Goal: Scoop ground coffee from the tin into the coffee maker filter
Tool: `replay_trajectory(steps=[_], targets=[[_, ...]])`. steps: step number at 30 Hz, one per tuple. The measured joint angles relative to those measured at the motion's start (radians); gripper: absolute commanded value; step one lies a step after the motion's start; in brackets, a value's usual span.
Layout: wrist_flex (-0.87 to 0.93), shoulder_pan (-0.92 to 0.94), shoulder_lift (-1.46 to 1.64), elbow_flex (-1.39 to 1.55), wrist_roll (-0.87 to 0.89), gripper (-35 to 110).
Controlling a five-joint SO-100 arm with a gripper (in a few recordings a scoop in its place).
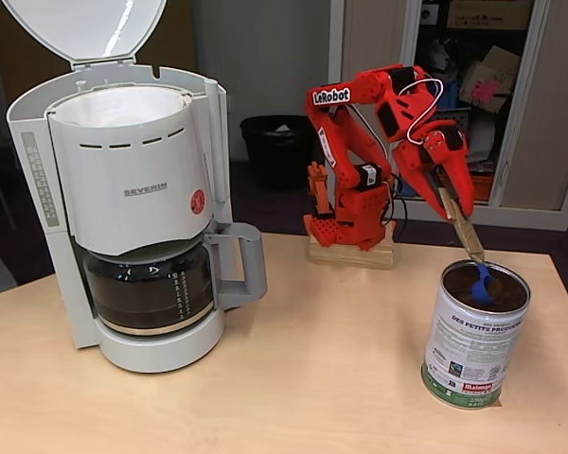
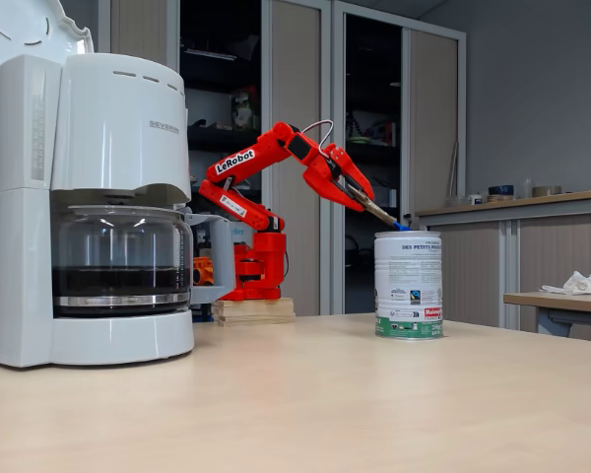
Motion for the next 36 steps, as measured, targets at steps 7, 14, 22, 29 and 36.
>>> replay_trajectory(steps=[7,14,22,29,36], targets=[[-0.072,0.0,0.103,0.137,0.107,0],[-0.078,-0.015,0.241,0.229,0.176,0],[-0.118,-0.011,0.368,0.25,0.279,0],[-0.176,0.008,0.457,0.282,0.321,0],[-0.181,0.008,0.532,0.336,0.336,0]])
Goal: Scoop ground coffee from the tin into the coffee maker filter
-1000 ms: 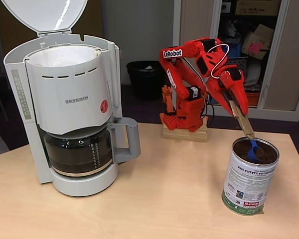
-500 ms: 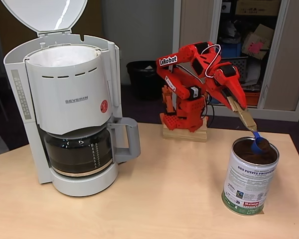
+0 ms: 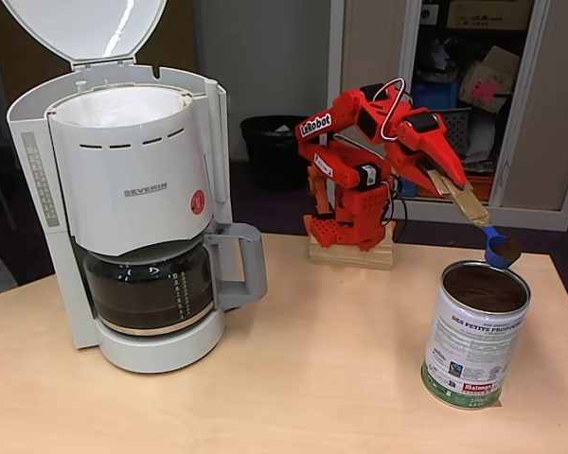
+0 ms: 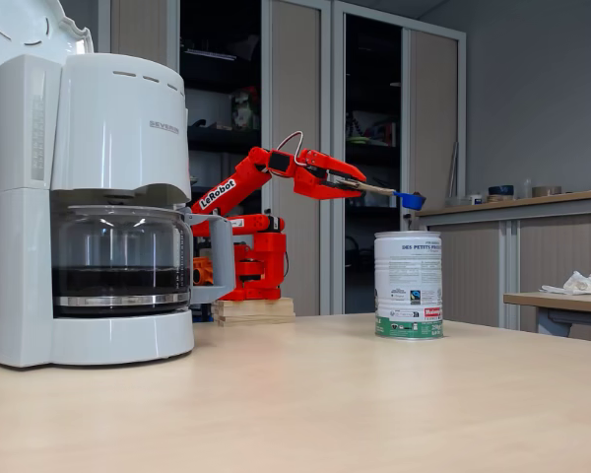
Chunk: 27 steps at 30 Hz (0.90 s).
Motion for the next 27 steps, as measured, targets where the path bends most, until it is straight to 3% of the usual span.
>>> replay_trajectory(steps=[5,15,27], targets=[[-0.026,0.003,0.046,0.017,0.0,0],[-0.265,0.021,0.11,0.064,0.018,0],[-0.27,0.092,0.144,0.08,0.12,0]])
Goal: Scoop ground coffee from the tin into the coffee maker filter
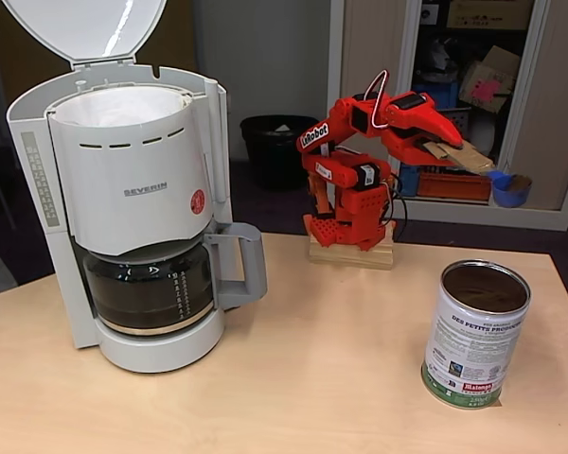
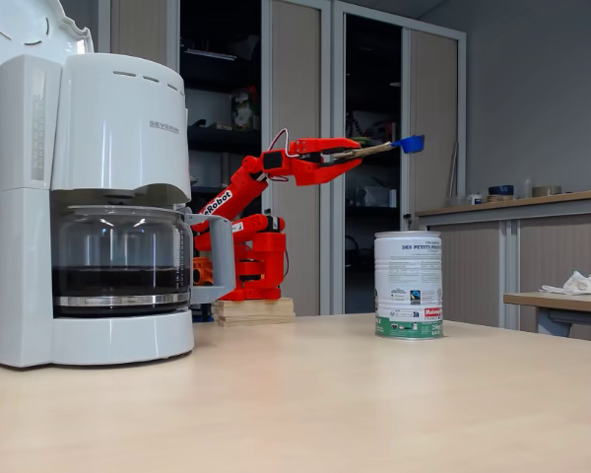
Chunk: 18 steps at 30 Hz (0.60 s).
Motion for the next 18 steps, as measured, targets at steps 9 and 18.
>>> replay_trajectory(steps=[9,18], targets=[[-0.041,0.143,-0.238,-0.163,0.017,0],[-0.029,0.296,-0.584,-0.488,-0.067,0]])
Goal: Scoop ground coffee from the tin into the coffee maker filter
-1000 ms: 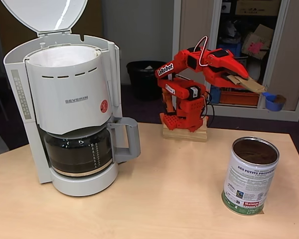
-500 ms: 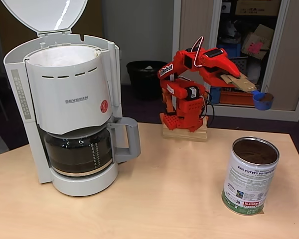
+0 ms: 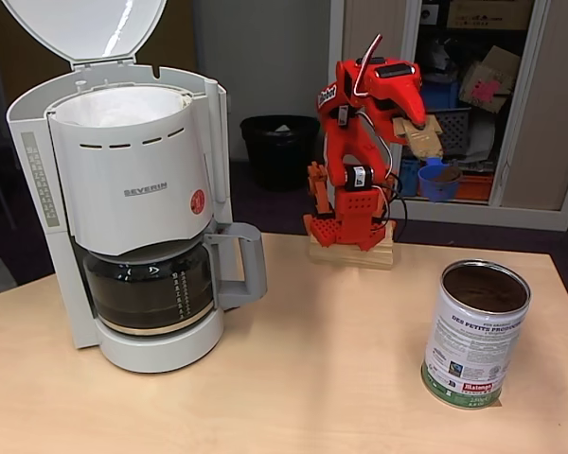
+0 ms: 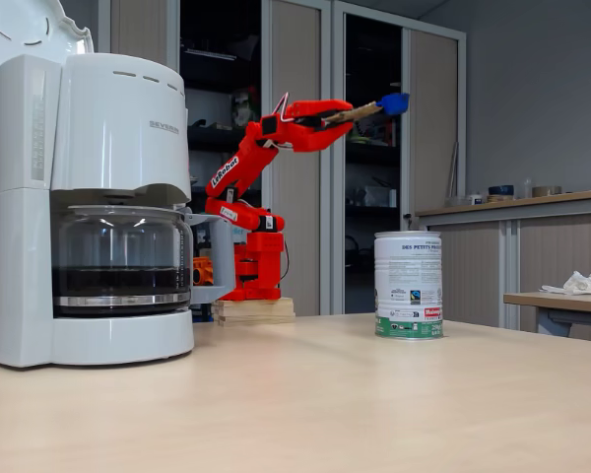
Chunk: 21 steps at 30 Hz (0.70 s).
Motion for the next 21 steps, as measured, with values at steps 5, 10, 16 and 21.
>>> replay_trajectory(steps=[5,10,16,21], targets=[[0.026,0.067,-0.193,-0.209,-0.04,0],[0.109,0.124,-0.371,-0.469,-0.104,0],[0.202,0.192,-0.568,-0.755,-0.123,0],[0.268,0.207,-0.565,-0.841,-0.12,0]])
